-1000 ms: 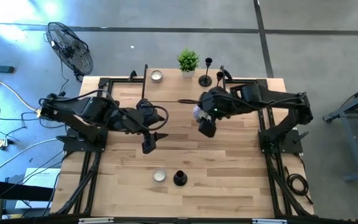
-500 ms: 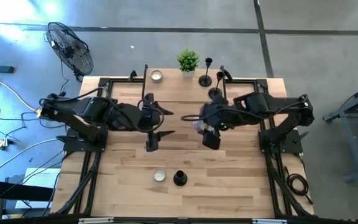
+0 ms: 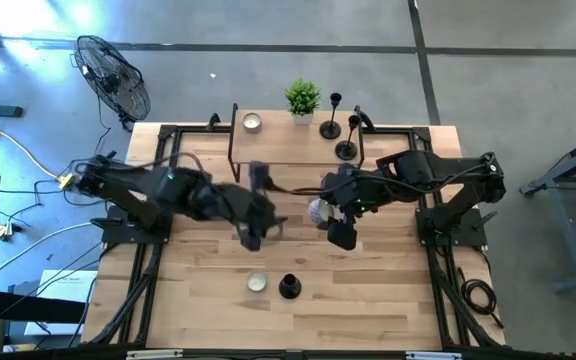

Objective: Pick & Place candle stick holders
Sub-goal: Put the white candle on the shelf

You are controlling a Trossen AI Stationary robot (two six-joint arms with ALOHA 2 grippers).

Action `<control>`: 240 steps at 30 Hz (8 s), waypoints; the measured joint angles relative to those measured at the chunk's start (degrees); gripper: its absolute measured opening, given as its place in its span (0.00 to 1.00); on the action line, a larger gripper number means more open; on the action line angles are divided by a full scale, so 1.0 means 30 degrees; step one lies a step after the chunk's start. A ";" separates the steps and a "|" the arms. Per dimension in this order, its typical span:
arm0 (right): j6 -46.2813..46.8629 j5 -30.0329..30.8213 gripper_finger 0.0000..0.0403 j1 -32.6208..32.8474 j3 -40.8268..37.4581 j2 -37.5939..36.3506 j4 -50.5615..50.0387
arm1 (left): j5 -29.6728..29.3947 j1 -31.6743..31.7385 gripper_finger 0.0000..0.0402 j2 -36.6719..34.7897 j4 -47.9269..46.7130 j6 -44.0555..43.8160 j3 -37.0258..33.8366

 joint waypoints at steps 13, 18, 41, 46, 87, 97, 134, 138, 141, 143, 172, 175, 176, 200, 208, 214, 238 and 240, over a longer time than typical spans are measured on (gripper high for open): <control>0.1019 -0.2067 0.70 0.0000 0.0000 -0.0007 0.0275 | -0.9774 -0.2414 0.58 0.2725 0.2551 1.1700 -0.0022; 0.1236 -0.2142 0.70 -0.0067 0.0000 -0.0007 0.0266 | -0.8088 -0.2521 0.57 0.2696 0.3903 1.3644 -0.0007; 0.1455 -0.3637 0.70 0.0029 -0.0007 0.0488 0.1081 | -0.3544 -0.2470 0.57 0.2696 0.5457 1.6697 -0.0007; 0.1430 -0.4131 0.70 0.0219 -0.0012 0.1090 0.1066 | -0.3108 -0.2485 0.57 0.2696 0.5590 1.6690 -0.0007; 0.1710 -0.3134 0.70 0.0219 0.0109 0.0597 0.0065 | -0.2839 -0.2347 0.57 0.2696 0.4214 1.3481 0.0000; 0.1663 -0.3288 0.70 0.0219 0.0109 0.0597 0.0346 | -0.3612 -0.2339 0.57 0.2696 0.4282 1.3477 0.0000; 0.1360 -0.3795 0.70 0.0255 0.0109 0.0605 0.1114 | 0.0694 -0.1101 0.57 0.2696 0.4706 1.4912 -0.0007; 0.1360 -0.3793 0.70 0.0255 0.0109 0.0605 0.1114 | 0.0615 -0.1099 0.57 0.2696 0.4690 1.4912 -0.0007; 0.1363 -0.3788 0.70 0.0255 0.0109 0.0605 0.1114 | 0.0711 -0.1093 0.57 0.2696 0.4683 1.4912 -0.0007; 0.1379 -0.3791 0.70 0.0255 0.0109 0.0605 0.1114 | 0.1001 -0.1093 0.57 0.2696 0.4675 1.4912 -0.0007; 0.1353 -0.3724 0.70 0.0248 0.0102 0.0612 0.1140 | 0.2633 -0.0234 0.43 0.2885 0.4711 1.5948 -0.0007; 0.1351 -0.3702 0.70 0.0210 0.0102 0.0612 0.1100 | 0.2620 -0.0226 0.40 0.2885 0.4684 1.5859 -0.0007; 0.1346 -0.3712 0.70 0.0204 0.0102 0.0612 0.1100 | 0.2611 -0.0226 0.40 0.2885 0.4683 1.5859 -0.0007; 0.1507 -0.2368 0.95 -0.0071 0.0109 -0.0137 0.0418 | 0.1123 -0.0349 0.40 0.2892 0.4559 1.4825 -0.0007; 0.2593 0.1637 0.95 0.0063 0.0109 -0.2542 -0.0029 | -0.2378 -0.0885 0.40 0.2892 0.4812 1.4465 -0.0007; 0.2939 0.3700 0.95 0.0766 0.0109 -0.3588 -0.0034 | -0.6288 -0.1177 0.40 0.2892 0.4831 1.3570 -0.0007; 0.1648 0.5761 0.96 0.3224 0.0109 -0.3512 -0.0076 | -1.2746 0.2083 0.40 0.0795 -0.3689 -0.1103 -0.0015; 0.1720 0.6066 0.96 0.3633 0.0109 -0.3512 -0.0109 | -1.2375 0.2614 0.40 0.0645 -0.3970 -0.1384 -0.0012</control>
